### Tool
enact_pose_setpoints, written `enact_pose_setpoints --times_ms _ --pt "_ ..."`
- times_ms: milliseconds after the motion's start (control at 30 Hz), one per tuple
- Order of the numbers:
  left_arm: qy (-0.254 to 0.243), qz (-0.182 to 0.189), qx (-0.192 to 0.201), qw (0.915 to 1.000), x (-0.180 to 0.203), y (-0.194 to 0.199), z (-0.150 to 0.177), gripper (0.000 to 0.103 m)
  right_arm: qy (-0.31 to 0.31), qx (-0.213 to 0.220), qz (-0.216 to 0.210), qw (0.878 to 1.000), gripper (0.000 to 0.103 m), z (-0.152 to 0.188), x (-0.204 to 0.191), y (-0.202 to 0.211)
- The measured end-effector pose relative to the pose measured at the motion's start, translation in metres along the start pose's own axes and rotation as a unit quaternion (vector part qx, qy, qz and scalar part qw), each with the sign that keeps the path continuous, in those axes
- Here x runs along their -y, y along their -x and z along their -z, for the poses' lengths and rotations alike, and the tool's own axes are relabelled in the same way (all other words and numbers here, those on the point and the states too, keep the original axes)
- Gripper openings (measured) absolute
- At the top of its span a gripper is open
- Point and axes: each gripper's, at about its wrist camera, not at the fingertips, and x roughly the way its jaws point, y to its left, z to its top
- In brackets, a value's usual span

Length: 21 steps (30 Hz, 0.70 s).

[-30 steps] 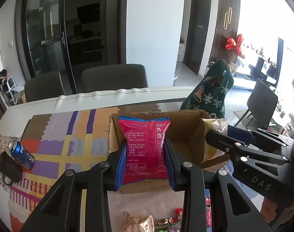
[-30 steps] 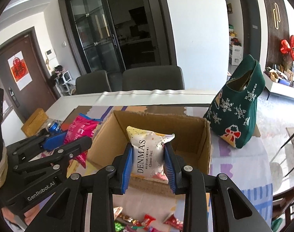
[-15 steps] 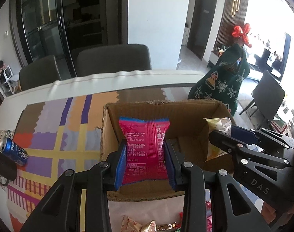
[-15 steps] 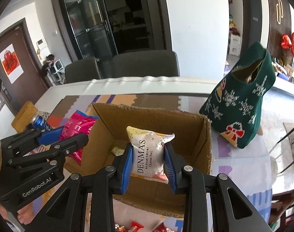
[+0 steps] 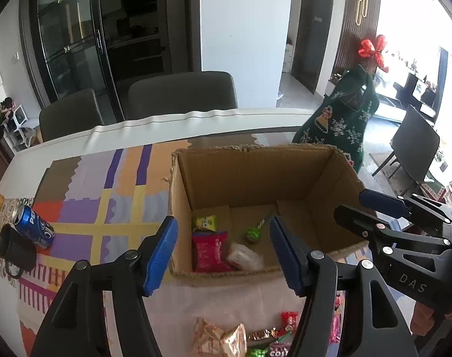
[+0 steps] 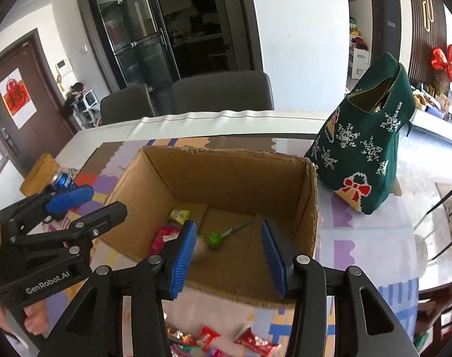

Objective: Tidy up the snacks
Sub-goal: 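Open both tools to drop the two packs into the box, then move both tools back to the remaining snacks and grasp a red candy with the left tool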

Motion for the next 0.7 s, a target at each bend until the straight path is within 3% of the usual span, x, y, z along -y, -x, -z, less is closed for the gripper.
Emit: enact_pose_setpoints --times_ms 700 --pt "-0.033 0.021 -0.015 0.9991 0.045 0.033 0.057 0.069 0.060 -0.015 0.003 0.998 0.046 0.056 0.004 0.045"
